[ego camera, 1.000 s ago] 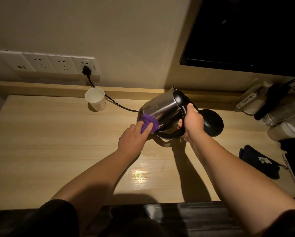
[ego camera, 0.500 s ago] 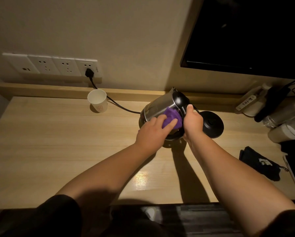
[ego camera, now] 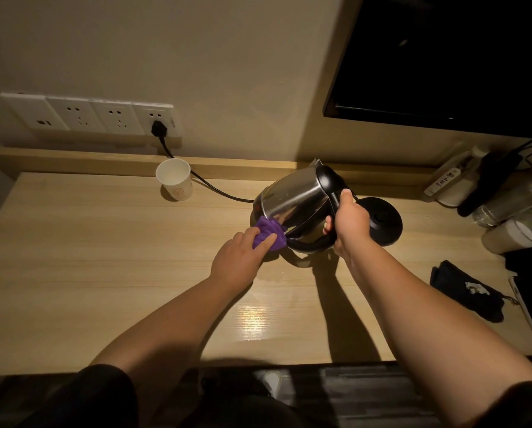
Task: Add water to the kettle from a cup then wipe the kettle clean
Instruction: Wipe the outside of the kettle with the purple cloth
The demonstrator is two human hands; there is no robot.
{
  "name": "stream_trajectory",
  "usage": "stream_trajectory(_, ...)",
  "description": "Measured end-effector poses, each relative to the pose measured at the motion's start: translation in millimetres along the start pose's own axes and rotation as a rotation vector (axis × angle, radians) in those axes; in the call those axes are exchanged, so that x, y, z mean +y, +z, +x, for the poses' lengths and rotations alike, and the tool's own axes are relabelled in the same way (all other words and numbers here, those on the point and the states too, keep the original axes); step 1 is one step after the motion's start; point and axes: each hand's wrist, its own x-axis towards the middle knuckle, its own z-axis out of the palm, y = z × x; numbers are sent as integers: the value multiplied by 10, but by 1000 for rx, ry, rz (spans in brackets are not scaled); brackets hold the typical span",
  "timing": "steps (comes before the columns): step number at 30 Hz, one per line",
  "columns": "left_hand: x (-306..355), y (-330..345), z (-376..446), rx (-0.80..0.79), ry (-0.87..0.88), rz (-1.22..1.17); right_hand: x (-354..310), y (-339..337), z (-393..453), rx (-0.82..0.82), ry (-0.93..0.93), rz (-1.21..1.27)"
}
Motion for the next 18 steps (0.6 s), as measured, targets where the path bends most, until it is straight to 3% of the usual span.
stream_trajectory(1,-4,-25,4,32,-80,-88,-7,-17,-5,-5,9,3)
stream_trajectory(4,-139,-152,98,157,-575,-524,5,-75,-10,1,25,-9)
stream_trajectory(5,-223,-177,165,167,-659,-546,17,-91,-13,9,21,-18)
stream_trajectory(10,-476,-435,640,88,-469,-377,51,-101,-61,12,-30,-77)
stream_trajectory(18,-604,-614,1178,-255,-195,-206,158,-84,-132,-49,-287,-301)
